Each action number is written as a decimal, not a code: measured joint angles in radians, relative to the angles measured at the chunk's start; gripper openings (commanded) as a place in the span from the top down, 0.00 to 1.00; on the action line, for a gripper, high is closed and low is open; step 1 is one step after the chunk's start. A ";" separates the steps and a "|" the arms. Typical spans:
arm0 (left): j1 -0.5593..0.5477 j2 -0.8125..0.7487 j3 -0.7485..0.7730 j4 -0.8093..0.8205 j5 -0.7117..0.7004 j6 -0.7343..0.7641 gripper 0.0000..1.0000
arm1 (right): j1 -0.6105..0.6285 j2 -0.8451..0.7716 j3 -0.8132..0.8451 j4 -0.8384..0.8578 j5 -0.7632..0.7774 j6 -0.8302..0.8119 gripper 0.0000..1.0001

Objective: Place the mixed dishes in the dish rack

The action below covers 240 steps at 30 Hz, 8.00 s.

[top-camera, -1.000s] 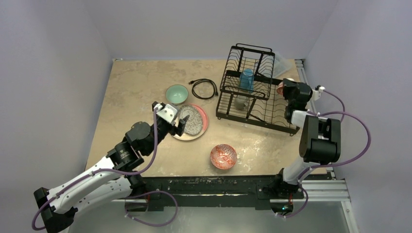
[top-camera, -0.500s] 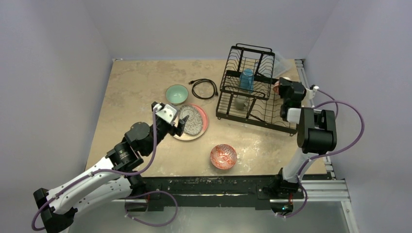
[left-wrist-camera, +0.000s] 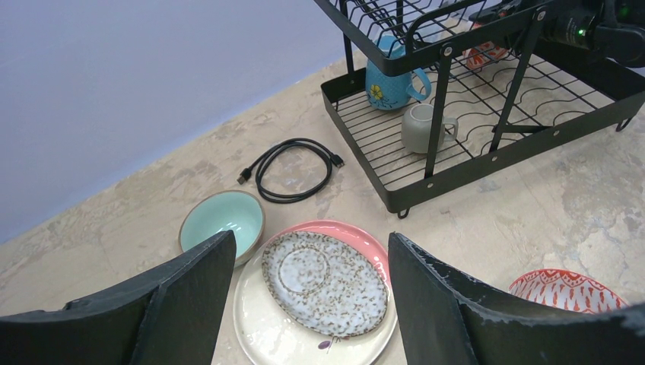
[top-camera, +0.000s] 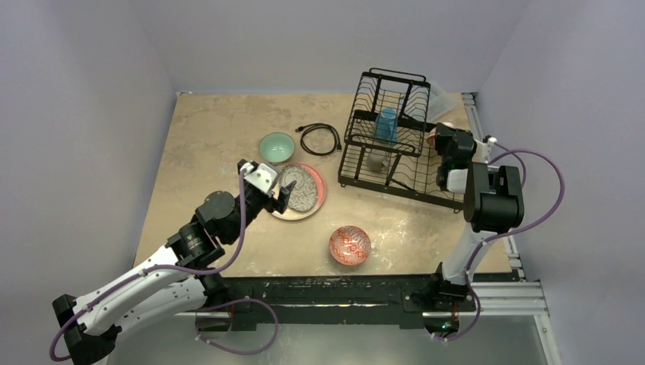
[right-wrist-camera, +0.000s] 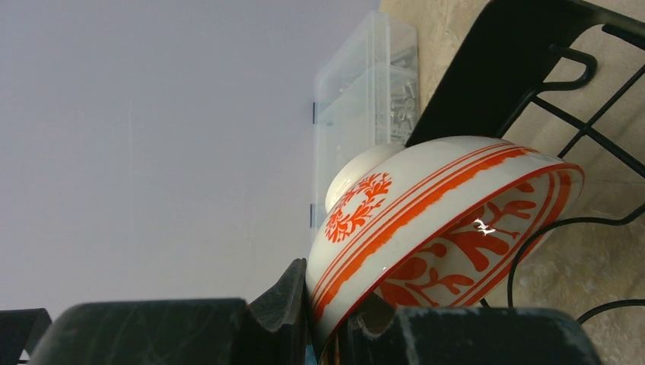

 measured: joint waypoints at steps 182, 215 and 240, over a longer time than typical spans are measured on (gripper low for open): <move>0.015 0.100 0.139 0.097 -0.337 0.185 0.06 | 0.854 -1.052 0.063 -1.750 0.563 -0.380 1.00; 0.015 0.126 0.144 0.058 -0.287 0.140 0.07 | 0.202 -0.917 -0.079 -0.948 0.203 -0.325 1.00; 0.015 0.210 0.150 0.038 -0.243 0.107 0.08 | 0.201 -0.629 -0.344 -0.335 0.506 -0.043 1.00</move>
